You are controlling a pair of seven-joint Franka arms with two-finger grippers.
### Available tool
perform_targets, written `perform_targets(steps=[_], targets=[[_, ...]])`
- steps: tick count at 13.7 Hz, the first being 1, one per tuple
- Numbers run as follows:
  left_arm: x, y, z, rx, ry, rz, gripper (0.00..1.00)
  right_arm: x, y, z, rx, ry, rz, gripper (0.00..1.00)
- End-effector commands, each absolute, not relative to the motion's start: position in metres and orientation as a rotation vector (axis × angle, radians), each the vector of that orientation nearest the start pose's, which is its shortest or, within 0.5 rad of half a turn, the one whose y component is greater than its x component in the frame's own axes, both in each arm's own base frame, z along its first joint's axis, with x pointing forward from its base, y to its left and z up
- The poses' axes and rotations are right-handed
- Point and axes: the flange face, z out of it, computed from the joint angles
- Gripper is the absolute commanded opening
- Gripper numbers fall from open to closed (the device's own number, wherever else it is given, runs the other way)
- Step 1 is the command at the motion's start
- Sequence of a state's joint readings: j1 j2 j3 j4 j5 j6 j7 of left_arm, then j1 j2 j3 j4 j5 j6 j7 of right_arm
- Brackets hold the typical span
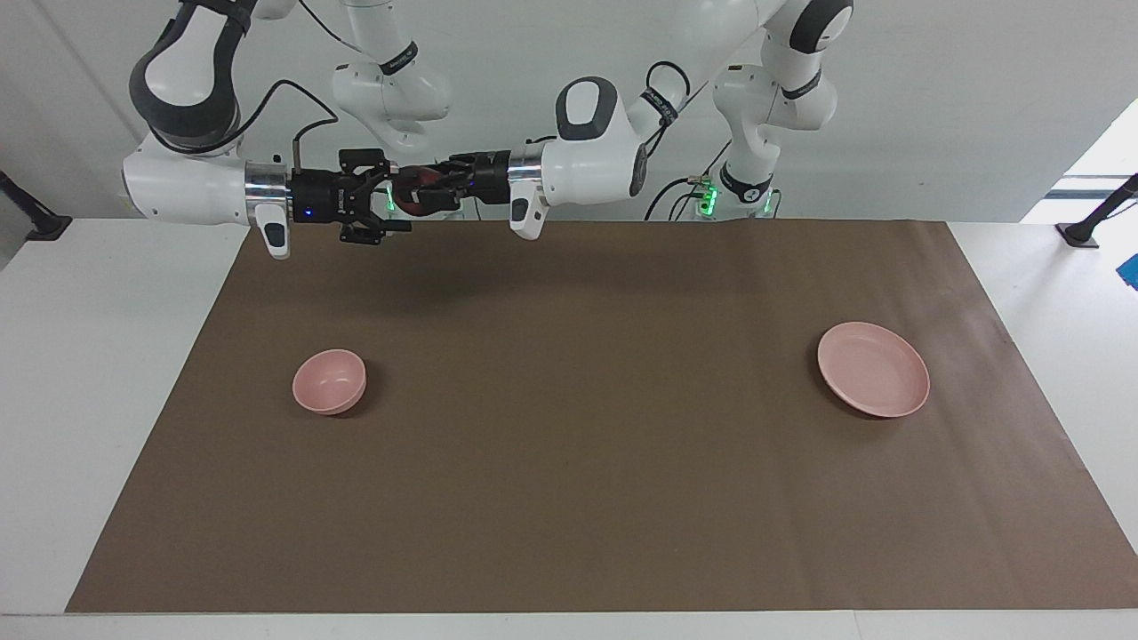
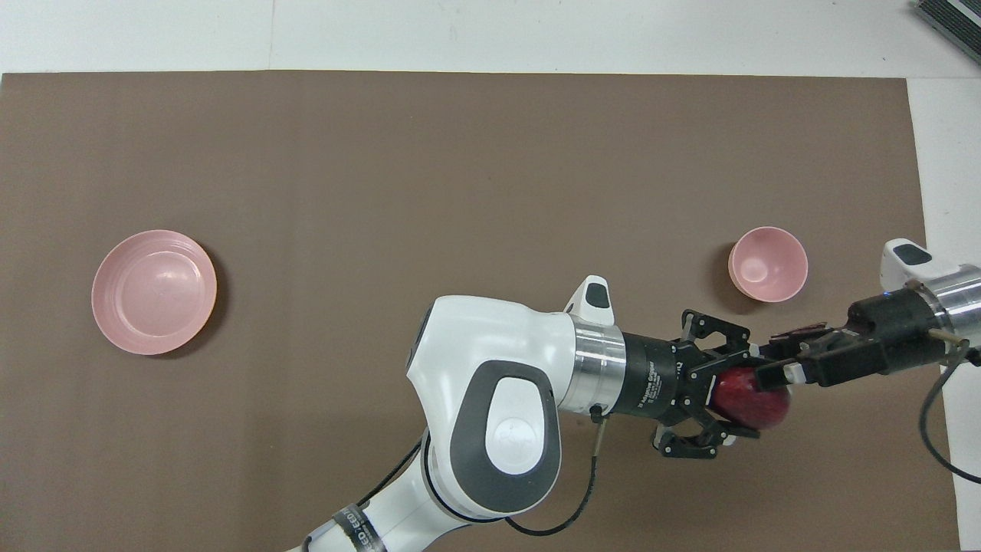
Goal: Move apple from plate to bowl
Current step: 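Close the right gripper on the apple held by the left gripper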
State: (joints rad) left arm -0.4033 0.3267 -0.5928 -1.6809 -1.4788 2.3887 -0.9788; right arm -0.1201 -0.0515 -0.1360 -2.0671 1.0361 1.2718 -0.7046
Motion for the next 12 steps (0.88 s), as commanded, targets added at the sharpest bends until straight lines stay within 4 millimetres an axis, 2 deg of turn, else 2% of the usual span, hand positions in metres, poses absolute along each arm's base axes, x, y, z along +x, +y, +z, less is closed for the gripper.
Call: perform_targets(steps=[1,10,11,12], targets=[[0.3989,-0.5549,0.5009,1.626,0.987,-1.094,0.00,0.4742,-0.0119,0.4807,-1.851,-0.343,0.084,1.00],[0.3989,-0.5549,0.4992,1.627,0.988,-1.095,0.00,0.4650,-0.0101,0.4781,-1.839,-0.375,0.144,1.00],[0.3987,-0.5548,0.5001,1.627,0.987,-1.094,0.00,0.4647,-0.0101,0.4787,-1.841,-0.375,0.145,0.97],[0.3986,-0.5548,0.5001,1.627,0.987,-1.094,0.00,0.4642,-0.0100,0.4786,-1.841,-0.374,0.150,0.81]])
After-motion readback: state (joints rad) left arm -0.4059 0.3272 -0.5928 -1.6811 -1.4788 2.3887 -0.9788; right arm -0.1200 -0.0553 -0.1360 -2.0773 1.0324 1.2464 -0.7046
